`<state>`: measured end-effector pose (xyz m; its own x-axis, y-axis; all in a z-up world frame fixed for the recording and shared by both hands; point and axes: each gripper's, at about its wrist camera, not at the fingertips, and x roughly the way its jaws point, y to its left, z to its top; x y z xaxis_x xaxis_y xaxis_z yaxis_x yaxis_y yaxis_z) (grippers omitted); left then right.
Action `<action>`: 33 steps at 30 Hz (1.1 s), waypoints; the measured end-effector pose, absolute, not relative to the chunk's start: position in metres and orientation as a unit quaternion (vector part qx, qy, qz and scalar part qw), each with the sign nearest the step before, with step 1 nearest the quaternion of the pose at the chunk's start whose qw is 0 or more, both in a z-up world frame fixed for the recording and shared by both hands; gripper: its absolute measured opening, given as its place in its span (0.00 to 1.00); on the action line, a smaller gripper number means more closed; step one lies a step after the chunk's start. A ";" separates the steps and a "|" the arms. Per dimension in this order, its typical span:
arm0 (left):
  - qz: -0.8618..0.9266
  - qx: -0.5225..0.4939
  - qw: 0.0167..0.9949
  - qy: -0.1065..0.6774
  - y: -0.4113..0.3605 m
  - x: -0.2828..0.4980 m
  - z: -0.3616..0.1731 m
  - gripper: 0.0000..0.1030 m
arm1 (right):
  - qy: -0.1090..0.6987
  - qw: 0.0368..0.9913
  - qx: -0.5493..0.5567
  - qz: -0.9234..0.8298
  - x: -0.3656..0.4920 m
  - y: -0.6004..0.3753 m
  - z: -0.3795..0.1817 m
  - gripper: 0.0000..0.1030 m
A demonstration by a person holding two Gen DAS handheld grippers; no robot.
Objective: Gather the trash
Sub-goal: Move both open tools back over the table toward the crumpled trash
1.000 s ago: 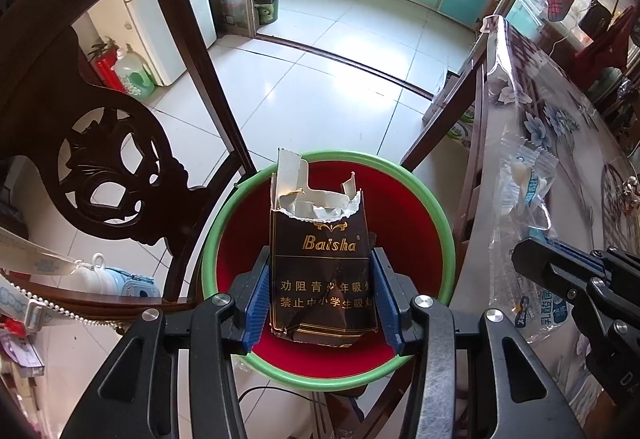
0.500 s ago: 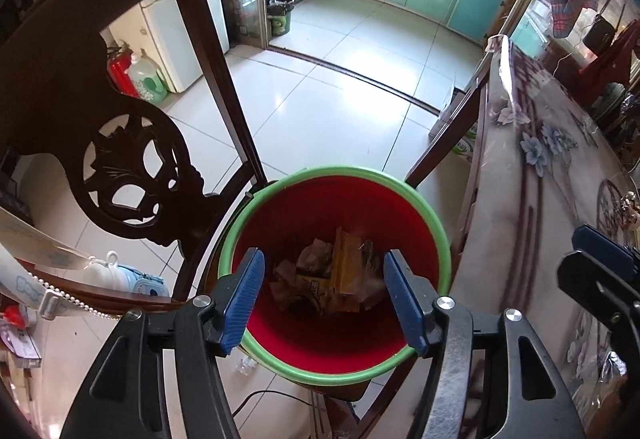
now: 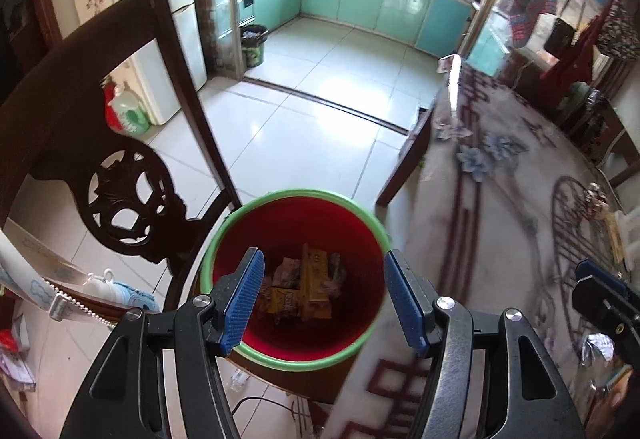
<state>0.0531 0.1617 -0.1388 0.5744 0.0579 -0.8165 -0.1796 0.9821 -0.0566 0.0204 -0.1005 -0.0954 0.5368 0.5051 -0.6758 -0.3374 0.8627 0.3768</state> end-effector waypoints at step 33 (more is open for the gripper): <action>-0.189 0.078 0.850 0.485 -0.138 0.050 -0.143 0.60 | 0.480 0.833 0.264 -0.085 -0.072 -0.404 -0.181 0.70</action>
